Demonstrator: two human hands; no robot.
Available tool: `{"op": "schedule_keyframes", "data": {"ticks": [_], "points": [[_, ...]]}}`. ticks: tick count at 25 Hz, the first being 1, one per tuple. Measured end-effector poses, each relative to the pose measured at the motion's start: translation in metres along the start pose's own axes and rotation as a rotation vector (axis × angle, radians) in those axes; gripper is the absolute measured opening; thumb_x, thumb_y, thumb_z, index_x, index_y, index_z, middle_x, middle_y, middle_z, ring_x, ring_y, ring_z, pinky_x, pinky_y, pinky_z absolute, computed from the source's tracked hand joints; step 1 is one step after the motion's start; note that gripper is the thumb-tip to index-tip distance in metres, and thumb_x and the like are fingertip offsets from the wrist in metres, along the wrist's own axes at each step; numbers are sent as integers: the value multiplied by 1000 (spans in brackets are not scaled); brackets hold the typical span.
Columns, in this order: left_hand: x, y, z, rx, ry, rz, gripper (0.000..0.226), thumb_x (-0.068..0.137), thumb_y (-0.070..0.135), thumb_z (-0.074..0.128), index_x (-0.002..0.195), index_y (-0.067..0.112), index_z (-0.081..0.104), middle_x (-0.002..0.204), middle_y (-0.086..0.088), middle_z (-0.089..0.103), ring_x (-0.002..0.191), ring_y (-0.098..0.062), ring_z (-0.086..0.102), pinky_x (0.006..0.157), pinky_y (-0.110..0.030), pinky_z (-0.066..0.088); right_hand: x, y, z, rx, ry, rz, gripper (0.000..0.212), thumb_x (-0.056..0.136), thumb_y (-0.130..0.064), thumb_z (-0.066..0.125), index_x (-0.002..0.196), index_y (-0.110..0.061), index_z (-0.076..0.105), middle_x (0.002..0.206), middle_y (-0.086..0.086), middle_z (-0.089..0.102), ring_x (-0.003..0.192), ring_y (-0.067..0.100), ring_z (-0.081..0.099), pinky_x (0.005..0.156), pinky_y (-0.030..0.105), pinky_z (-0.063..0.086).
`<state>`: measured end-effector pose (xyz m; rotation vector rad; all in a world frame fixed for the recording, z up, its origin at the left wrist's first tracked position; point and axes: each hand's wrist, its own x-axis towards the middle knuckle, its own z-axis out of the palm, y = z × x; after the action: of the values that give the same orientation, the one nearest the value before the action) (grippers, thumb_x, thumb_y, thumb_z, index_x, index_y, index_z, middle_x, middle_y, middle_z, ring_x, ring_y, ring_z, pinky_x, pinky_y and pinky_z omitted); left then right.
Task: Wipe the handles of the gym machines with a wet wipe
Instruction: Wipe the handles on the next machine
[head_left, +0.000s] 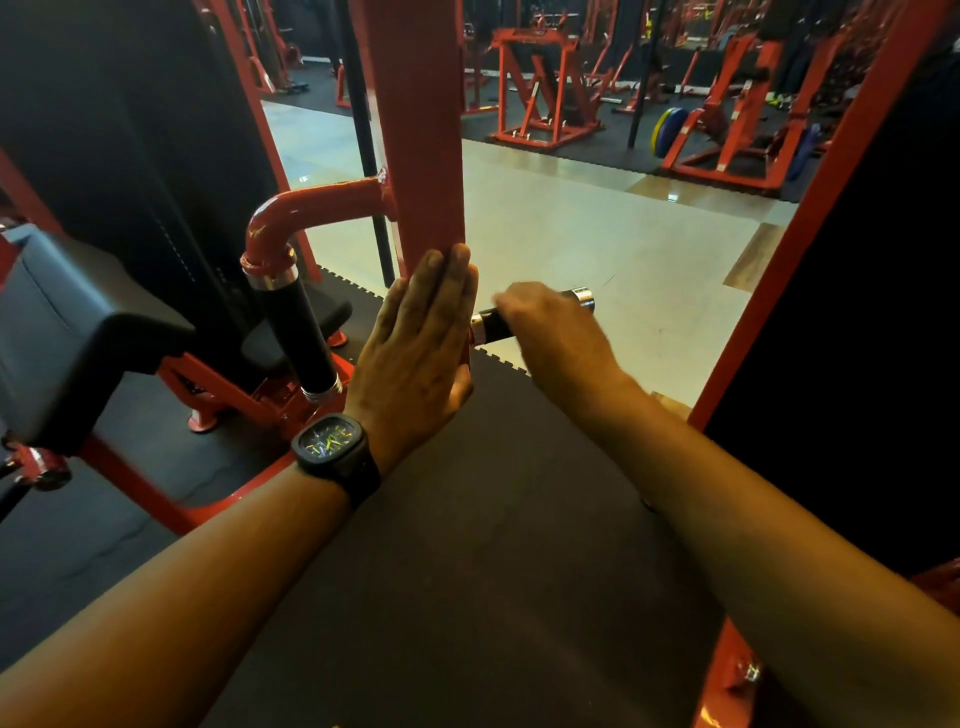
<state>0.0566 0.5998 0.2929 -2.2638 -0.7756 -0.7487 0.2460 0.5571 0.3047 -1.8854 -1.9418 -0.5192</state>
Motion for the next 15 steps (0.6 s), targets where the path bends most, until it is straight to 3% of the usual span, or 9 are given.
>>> {"op": "schedule_keyframes", "data": {"ticks": [5,8,11,15], "points": [[1,-1,4,4,4,-5,107,87,39,68,158,6,-5,166,-15,3,152,-29,-11,125,-47,4,-29,4,19,111,246,73,60,91,8,56,147,-9,44,150,12,47,137,31,47,93,46,55],[2,0,6,23,0,-13,103,88,38,65,158,4,-2,166,-16,2,152,-30,-11,125,-48,6,-40,-12,39,98,274,20,62,89,11,55,149,-3,41,154,17,40,143,33,37,97,43,50],[2,-1,6,15,-17,-6,102,89,39,66,159,4,0,167,-16,3,152,-30,-11,125,-48,5,-36,-13,44,208,356,251,67,90,14,58,151,-6,38,158,15,34,146,28,31,110,37,36],[4,-2,7,2,-3,-9,105,87,37,68,158,4,-1,167,-16,3,152,-30,-12,125,-48,4,-29,-45,57,262,442,267,58,93,12,55,148,-2,42,158,17,33,148,28,28,114,41,31]]}}
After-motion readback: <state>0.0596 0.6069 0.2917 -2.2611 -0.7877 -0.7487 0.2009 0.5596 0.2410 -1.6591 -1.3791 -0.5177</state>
